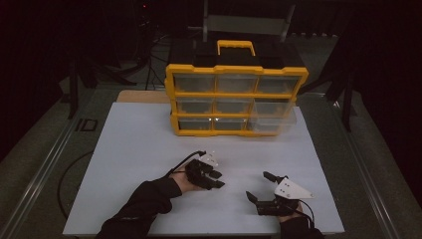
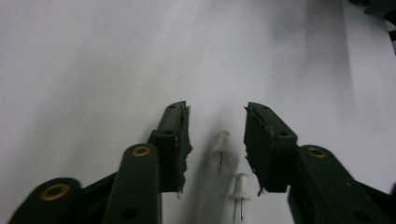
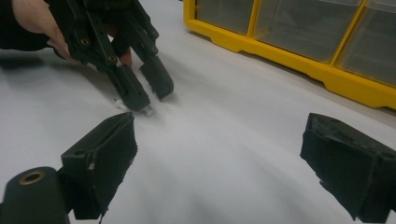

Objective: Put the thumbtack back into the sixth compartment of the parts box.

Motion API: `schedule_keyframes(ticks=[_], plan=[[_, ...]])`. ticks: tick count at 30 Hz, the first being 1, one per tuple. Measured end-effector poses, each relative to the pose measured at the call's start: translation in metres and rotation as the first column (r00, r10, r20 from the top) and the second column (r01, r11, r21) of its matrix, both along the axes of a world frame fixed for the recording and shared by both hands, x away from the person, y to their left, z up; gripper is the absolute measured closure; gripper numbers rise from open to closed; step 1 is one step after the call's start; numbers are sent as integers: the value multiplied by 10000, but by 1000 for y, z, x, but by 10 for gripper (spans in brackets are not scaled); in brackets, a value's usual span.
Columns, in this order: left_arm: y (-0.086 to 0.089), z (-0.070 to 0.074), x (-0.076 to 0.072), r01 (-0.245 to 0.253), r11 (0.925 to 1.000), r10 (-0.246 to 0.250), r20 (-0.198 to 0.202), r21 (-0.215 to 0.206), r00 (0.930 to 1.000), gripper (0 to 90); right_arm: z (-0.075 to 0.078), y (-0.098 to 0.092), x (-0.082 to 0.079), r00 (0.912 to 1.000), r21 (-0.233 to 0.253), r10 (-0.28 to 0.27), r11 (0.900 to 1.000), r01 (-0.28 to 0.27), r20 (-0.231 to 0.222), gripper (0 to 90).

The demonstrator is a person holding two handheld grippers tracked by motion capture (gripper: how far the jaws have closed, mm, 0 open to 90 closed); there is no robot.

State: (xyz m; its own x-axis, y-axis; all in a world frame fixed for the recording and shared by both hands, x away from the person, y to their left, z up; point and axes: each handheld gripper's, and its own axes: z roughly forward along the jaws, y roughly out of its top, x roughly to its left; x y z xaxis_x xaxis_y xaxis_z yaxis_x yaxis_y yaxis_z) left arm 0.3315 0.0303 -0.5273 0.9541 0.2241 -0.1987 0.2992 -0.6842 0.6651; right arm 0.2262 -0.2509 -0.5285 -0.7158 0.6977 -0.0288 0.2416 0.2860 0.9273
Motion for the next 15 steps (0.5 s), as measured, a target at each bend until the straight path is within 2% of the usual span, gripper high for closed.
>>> schedule_keyframes(ticks=[9,15], plan=[[-3,-1,1,313,9987,-312,-35,398,9995,755,0,0,0,10000,-1,5,10000,-5,2,100],[-5,0,0,388,9976,-382,-108,566,9992,785,0,0,0,10000,9,-5,10000,5,-5,100]])
